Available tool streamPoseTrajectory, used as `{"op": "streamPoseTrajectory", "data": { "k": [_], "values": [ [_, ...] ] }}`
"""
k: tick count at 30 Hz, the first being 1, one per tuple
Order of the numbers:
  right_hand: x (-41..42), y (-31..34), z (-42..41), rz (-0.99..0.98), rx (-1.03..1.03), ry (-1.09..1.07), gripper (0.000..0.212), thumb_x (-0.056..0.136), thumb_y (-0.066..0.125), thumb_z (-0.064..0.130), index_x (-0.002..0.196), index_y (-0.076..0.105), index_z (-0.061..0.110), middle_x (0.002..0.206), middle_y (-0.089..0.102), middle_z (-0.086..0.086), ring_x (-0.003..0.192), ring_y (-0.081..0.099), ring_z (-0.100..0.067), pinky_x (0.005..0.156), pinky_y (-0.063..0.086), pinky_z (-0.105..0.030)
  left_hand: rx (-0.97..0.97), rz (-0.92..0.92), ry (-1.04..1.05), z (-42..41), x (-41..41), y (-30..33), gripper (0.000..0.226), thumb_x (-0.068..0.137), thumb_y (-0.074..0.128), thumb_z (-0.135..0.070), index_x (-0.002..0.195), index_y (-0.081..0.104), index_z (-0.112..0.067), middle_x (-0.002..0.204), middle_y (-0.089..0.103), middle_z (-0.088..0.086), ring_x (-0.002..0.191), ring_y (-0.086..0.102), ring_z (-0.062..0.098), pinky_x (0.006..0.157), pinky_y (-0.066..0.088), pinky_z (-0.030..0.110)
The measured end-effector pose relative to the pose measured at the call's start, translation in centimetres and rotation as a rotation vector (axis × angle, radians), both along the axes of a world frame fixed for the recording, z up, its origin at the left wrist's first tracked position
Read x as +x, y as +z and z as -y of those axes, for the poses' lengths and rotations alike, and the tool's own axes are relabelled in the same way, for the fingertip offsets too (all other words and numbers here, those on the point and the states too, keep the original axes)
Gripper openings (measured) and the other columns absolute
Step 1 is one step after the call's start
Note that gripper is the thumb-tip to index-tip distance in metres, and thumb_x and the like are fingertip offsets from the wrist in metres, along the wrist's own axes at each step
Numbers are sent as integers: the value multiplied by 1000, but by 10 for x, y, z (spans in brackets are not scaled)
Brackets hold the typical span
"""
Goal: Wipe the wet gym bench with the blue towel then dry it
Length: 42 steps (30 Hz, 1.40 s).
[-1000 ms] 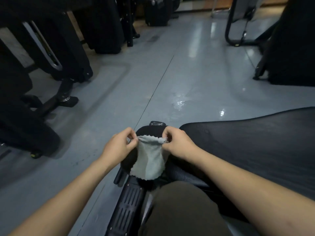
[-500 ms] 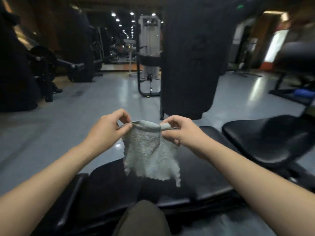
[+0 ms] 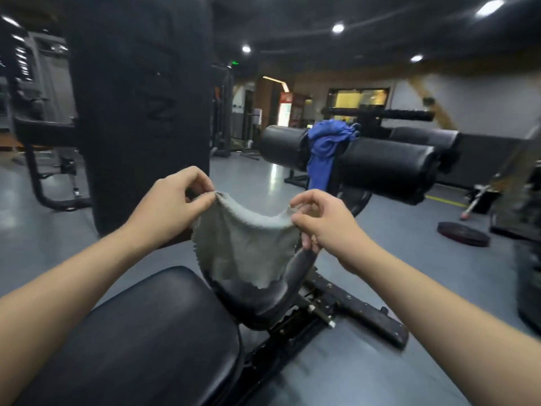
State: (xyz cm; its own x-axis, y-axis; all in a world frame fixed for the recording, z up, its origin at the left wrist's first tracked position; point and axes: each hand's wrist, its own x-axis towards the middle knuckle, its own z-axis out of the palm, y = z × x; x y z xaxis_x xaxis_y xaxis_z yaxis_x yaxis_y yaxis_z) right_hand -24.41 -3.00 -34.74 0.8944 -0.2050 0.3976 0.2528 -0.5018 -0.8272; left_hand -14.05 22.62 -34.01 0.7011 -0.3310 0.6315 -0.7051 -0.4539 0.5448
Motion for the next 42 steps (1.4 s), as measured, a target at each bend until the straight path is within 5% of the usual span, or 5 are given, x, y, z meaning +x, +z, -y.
{"op": "streamPoseTrajectory", "data": {
  "k": [19,28,32,36,42],
  "values": [
    [23,133,214,261,-358,-615,27,99,51,-3,117,69,5,108,58,-3,84,72,-8,76,56,-17,-387,-154,-447,302,109,108,10,89,68,-16,85,59,-17,92,65,0,92,66,22,85,58,48],
    [45,148,266,-158,-480,-657,68,97,61,28,155,28,17,154,23,-3,134,44,-23,109,42,-36,-240,-234,-618,413,113,120,35,84,70,-11,115,59,-23,128,45,3,101,56,9,76,42,14],
    [47,130,279,-313,-544,-676,75,97,55,47,158,20,20,161,18,-2,139,39,-28,108,37,-39,-155,-20,-390,433,115,110,41,84,74,-15,119,54,-24,130,34,1,104,52,19,90,49,29],
    [42,119,290,-239,-551,-735,73,96,50,58,155,26,23,161,23,-5,145,32,-28,118,29,-51,-147,102,-93,427,111,113,39,88,70,-39,119,52,-23,126,37,3,112,43,26,95,47,40],
    [-33,80,254,221,-646,-803,45,97,53,40,137,52,20,148,42,-1,142,34,-18,117,29,-48,-201,163,-403,328,59,45,25,88,66,-23,111,57,-26,117,42,-8,112,45,15,99,36,25]
  ]
}}
